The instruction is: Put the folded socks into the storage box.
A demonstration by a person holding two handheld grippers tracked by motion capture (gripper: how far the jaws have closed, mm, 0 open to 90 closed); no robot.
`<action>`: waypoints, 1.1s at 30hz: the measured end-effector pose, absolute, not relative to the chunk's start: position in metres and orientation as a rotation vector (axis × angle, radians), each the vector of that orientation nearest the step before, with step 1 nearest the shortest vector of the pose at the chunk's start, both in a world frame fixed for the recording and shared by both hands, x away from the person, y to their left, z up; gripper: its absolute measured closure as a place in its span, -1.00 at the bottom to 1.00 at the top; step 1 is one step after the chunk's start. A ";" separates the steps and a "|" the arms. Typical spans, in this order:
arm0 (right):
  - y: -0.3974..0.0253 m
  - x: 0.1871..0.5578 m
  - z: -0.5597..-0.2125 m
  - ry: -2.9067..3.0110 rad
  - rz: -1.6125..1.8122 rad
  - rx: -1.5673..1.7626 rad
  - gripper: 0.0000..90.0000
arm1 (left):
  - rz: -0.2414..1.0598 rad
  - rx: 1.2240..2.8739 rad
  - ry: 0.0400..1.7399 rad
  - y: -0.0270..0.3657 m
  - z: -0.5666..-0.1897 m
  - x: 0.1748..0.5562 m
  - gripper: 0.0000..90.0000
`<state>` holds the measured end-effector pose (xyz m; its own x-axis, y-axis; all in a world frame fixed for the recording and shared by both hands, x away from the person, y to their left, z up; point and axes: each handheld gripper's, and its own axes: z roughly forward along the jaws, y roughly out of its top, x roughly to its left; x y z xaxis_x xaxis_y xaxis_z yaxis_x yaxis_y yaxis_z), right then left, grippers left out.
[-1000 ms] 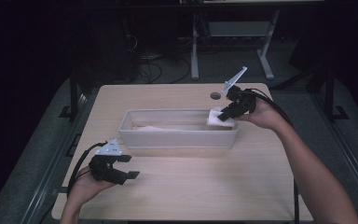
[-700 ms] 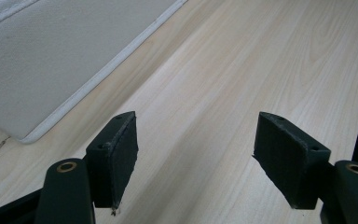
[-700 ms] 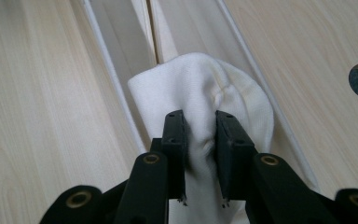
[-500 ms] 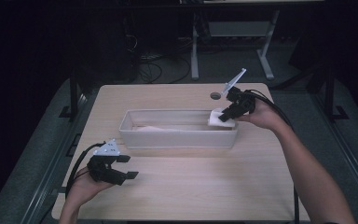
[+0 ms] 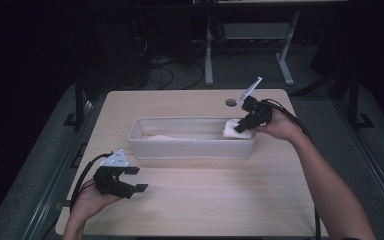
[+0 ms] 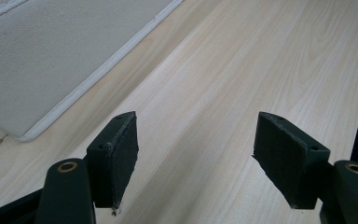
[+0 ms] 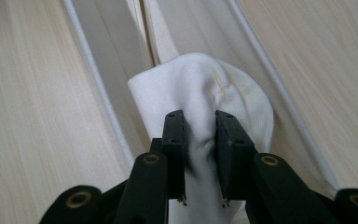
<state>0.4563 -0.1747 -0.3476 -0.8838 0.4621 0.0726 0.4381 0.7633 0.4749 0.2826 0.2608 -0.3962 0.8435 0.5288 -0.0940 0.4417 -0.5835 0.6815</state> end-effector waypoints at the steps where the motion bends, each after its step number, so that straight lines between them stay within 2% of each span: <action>1: -0.175 0.457 -0.349 2.901 0.765 0.746 0.66 | 0.153 2.282 0.702 0.261 -0.396 0.283 -0.33; 33: -0.171 0.469 -0.371 2.948 0.676 0.762 0.66 | 0.157 2.279 0.704 0.263 -0.395 0.282 -0.33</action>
<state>0.4687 -0.1714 -0.3707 -0.8805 0.4665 0.0843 0.4566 0.7869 0.4151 0.2816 0.2635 -0.3948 0.8425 0.5308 -0.0923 0.4409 -0.5807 0.6844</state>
